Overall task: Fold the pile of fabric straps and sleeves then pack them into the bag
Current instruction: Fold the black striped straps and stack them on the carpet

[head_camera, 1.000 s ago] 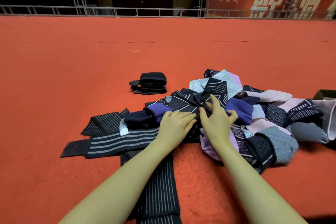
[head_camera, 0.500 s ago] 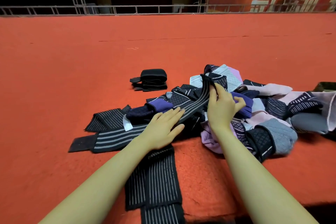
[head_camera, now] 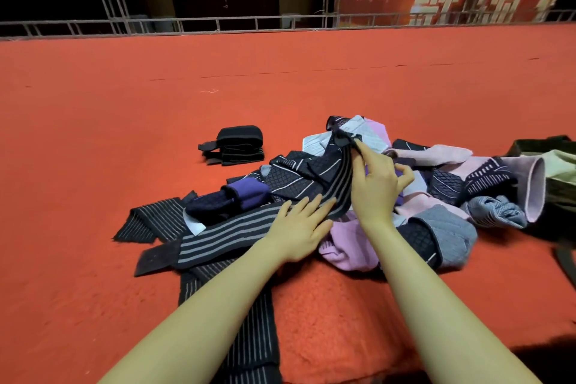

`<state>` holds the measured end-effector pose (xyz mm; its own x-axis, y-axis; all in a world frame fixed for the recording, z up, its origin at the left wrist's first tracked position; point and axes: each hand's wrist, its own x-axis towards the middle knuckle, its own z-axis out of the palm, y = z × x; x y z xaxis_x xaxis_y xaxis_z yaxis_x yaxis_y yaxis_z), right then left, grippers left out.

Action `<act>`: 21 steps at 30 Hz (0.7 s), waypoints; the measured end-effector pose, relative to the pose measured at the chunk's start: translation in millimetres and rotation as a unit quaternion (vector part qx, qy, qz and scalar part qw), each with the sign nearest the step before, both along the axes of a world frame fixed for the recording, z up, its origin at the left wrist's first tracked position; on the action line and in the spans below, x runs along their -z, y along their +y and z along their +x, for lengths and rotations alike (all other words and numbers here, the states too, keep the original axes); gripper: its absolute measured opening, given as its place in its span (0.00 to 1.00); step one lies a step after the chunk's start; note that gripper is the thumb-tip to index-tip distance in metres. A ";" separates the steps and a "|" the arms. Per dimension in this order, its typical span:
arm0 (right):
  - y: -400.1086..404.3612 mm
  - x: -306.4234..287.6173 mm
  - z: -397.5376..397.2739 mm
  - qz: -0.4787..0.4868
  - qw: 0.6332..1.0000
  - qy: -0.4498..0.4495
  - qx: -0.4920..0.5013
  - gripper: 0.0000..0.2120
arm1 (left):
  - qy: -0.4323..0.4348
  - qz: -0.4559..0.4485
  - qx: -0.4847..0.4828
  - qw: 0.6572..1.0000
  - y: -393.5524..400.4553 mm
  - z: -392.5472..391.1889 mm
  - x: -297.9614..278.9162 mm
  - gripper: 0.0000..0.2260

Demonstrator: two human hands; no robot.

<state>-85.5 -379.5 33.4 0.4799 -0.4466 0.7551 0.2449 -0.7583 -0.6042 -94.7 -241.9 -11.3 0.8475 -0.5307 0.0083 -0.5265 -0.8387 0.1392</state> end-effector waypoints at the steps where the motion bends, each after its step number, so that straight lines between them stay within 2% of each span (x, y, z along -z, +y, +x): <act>1: 3.4 5.1 -1.0 -0.009 1.000 0.010 -0.009 0.15 | 0.003 0.008 -0.001 1.000 0.8 -0.6 -1.3 0.22; 5: 14.3 16.8 -0.2 -0.059 0.997 0.027 -0.034 0.16 | -0.032 0.004 -0.023 0.999 23.0 -3.3 -15.6 0.21; 7: 23.2 16.0 -1.2 -0.100 0.994 0.004 -0.045 0.16 | -0.078 -0.065 -0.057 0.993 46.4 -6.3 -20.9 0.21; 10: 46.3 14.1 -4.8 -0.184 0.981 -0.024 -0.058 0.14 | -0.152 -0.216 -0.102 0.959 85.7 -15.3 -27.5 0.25; 12: 67.4 14.4 -7.5 -0.243 0.967 -0.034 -0.069 0.14 | -0.202 -0.231 -0.106 0.946 111.3 -19.5 -30.0 0.29; 14: 91.6 15.2 -10.7 -0.292 0.951 -0.048 -0.088 0.14 | -0.240 -0.230 -0.087 0.939 134.4 -22.1 -30.6 0.26; 17: 125.9 17.3 -16.7 -0.335 0.931 -0.073 -0.124 0.13 | -0.278 -0.256 -0.056 0.924 165.0 -27.4 -31.6 0.17; 21: 158.0 24.3 -22.1 -0.369 0.914 -0.070 -0.152 0.12 | -0.301 -0.279 -0.072 0.909 203.8 -35.6 -25.7 0.12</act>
